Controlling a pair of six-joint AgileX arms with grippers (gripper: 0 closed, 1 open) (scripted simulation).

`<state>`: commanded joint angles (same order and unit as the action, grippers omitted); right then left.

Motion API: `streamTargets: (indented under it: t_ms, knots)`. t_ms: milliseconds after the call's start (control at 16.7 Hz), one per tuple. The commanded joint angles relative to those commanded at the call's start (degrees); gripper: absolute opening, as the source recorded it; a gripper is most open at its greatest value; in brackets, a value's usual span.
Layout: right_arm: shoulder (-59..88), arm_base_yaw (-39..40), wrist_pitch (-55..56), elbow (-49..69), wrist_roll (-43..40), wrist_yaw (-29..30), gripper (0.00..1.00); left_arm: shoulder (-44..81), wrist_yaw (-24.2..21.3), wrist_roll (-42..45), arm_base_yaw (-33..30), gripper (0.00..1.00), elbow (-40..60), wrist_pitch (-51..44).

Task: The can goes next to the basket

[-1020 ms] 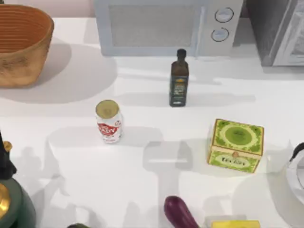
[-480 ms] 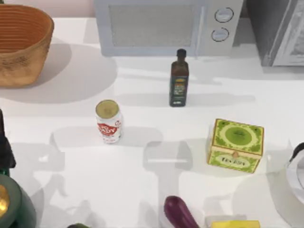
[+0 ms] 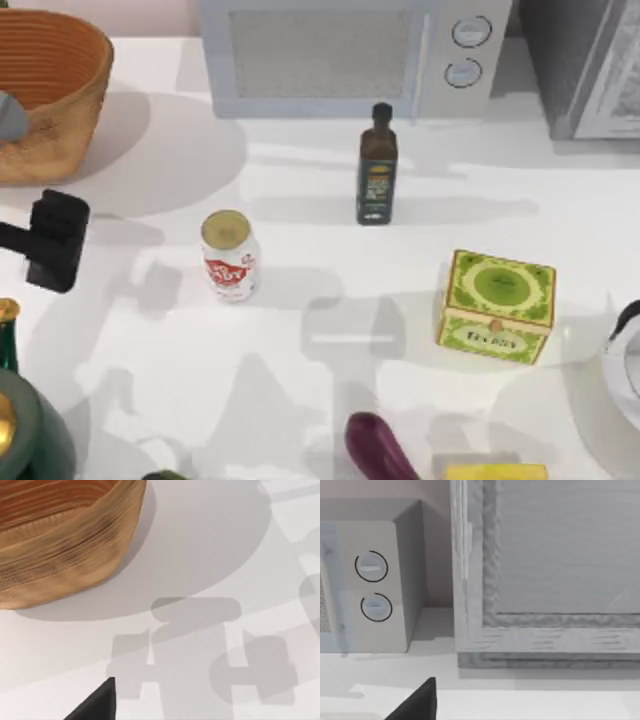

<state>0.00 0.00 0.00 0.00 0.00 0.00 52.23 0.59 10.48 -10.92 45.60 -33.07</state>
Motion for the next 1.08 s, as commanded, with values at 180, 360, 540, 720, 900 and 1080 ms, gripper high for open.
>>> streamTargets:
  t_ms: [180,360,540,720,900,1080]
  knots:
    - [0.00,0.00,0.00,0.00,0.00,0.00,1.00,16.47,0.03,2.57,-3.87,1.00,13.74,-10.17]
    - [0.00,0.00,0.00,0.00,0.00,0.00,1.00,32.41,-0.02,4.73,-7.73,1.00,27.32,-19.86]
    - [0.00,0.00,0.00,0.00,0.00,0.00,1.00,46.80,-0.18,6.42,-11.31,1.00,39.67,-28.37]
    - [0.00,0.00,0.00,0.00,0.00,0.00,1.00,58.36,-0.41,7.58,-14.25,1.00,49.61,-34.99]
    - [0.00,0.00,0.00,0.00,0.00,0.00,1.00,65.82,-0.61,8.25,-16.21,1.00,56.13,-39.21]
    - [0.00,0.00,0.00,0.00,0.00,0.00,1.00,67.89,-0.69,8.42,-16.79,1.00,58.02,-40.38]
